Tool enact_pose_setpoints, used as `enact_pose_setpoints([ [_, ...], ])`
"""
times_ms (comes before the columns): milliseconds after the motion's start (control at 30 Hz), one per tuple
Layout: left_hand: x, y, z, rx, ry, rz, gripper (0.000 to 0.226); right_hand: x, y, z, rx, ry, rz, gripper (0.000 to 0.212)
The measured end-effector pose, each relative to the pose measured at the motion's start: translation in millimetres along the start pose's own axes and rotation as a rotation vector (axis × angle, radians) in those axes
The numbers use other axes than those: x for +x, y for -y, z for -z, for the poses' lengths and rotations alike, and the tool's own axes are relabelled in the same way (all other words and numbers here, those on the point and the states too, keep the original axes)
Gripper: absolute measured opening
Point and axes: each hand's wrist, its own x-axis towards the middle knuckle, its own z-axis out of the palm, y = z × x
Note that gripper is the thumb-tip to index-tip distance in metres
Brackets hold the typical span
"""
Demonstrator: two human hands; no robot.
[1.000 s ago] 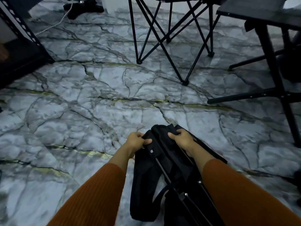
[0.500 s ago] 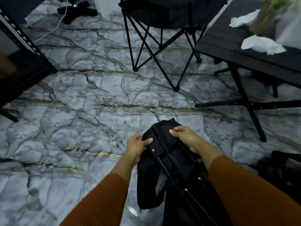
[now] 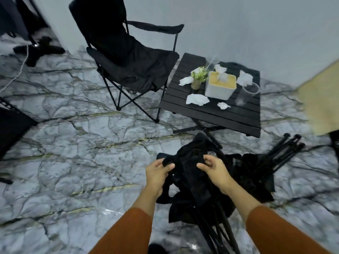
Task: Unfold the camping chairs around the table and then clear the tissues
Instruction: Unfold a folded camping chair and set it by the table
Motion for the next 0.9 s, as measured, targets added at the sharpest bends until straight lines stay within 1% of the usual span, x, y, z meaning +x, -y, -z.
enact_pose_setpoints([
  [67,-31,-19,-24,0.110,0.072,-0.066,0.024,-38,11,34,0.022,-0.098,0.027,0.054],
  [100,-46,-28,-35,0.164,0.104,-0.110,0.026,-59,17,51,0.042,-0.133,0.051,0.051],
  [167,-77,-48,-51,0.258,0.157,-0.210,0.027,-97,26,83,0.078,-0.185,0.102,0.035],
  [200,-92,-60,-57,0.297,0.172,-0.265,0.027,-117,29,99,0.099,-0.222,0.110,0.032],
  [233,-107,-72,-60,0.336,0.184,-0.320,0.026,-136,32,114,0.119,-0.261,0.104,0.032],
  [300,-133,-99,-59,0.407,0.202,-0.407,0.028,-173,35,142,0.161,-0.346,0.099,0.052],
  [333,-144,-114,-55,0.439,0.200,-0.439,0.030,-191,36,152,0.180,-0.391,0.103,0.057],
  [367,-154,-130,-47,0.468,0.188,-0.474,0.032,-209,36,162,0.203,-0.453,0.111,0.058],
  [433,-169,-162,-24,0.532,0.157,-0.548,0.032,-241,34,177,0.254,-0.567,0.127,0.053],
  [467,-174,-177,-10,0.588,0.152,-0.582,0.031,-254,32,182,0.259,-0.587,0.138,0.050],
  [533,-183,-197,15,0.776,0.192,-0.638,0.027,-274,26,180,0.210,-0.547,0.128,0.044],
  [600,-190,-197,32,0.887,0.230,-0.663,0.025,-283,15,169,0.210,-0.556,0.128,0.046],
  [667,-197,-182,43,0.904,0.224,-0.662,0.024,-292,3,151,0.231,-0.595,0.129,0.044],
  [733,-201,-160,61,0.946,0.208,-0.632,0.023,-300,-10,131,0.224,-0.581,0.140,0.037],
  [833,-203,-130,103,1.127,0.128,-0.614,0.027,-307,-27,101,0.156,-0.542,0.115,0.019],
  [900,-209,-111,130,1.261,0.115,-0.630,0.030,-309,-38,82,0.105,-0.500,0.080,0.022],
])
